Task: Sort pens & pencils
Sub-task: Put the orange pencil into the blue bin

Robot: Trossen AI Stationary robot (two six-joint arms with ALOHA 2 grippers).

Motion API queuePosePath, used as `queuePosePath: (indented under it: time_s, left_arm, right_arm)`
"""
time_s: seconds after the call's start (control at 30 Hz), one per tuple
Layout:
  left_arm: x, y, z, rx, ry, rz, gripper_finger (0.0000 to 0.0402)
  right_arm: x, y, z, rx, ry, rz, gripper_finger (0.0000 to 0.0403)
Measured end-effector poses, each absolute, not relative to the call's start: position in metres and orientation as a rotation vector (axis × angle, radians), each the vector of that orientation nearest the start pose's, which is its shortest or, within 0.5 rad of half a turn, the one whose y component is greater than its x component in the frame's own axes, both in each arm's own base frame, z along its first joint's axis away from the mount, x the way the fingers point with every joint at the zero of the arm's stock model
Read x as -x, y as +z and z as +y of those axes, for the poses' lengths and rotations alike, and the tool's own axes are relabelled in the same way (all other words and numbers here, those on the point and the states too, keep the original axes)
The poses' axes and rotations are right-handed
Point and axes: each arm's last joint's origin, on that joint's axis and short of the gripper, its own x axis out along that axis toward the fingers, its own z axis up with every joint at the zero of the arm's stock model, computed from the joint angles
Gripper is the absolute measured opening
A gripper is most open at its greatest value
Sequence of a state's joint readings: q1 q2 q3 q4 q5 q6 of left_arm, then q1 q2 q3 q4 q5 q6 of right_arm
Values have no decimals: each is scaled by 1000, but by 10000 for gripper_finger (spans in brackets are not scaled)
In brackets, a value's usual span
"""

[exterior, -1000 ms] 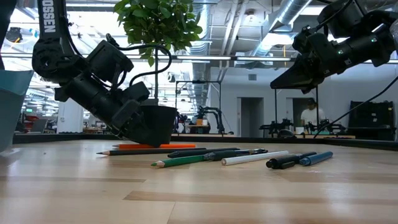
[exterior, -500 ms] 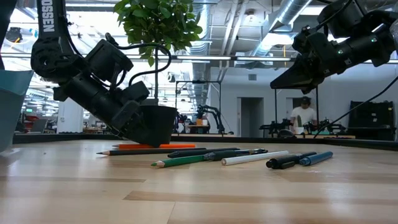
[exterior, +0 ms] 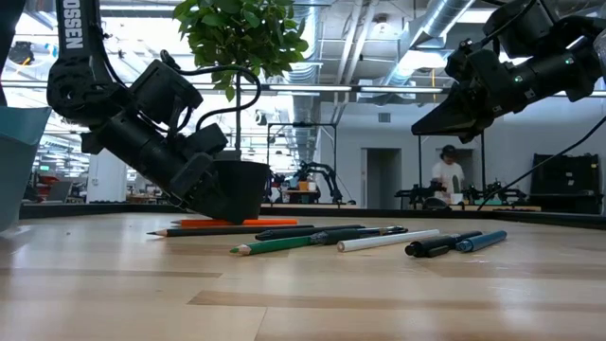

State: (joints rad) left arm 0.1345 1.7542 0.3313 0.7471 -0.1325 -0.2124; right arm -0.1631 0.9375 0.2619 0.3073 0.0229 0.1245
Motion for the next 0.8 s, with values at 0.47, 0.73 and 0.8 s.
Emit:
queuePosePath:
  time_s: [0.47, 0.73, 0.8]
  left_arm:
    - [-236, 69, 36, 201, 310, 650, 9]
    - [-237, 71, 36, 204, 303, 625, 7]
    - [-239, 73, 36, 206, 295, 595, 6]
  right_arm:
    - [-180, 175, -30, -149, -206, 356, 66]
    - [-180, 175, -30, -149, -207, 356, 66]
    - [-180, 175, -30, -149, -207, 356, 66]
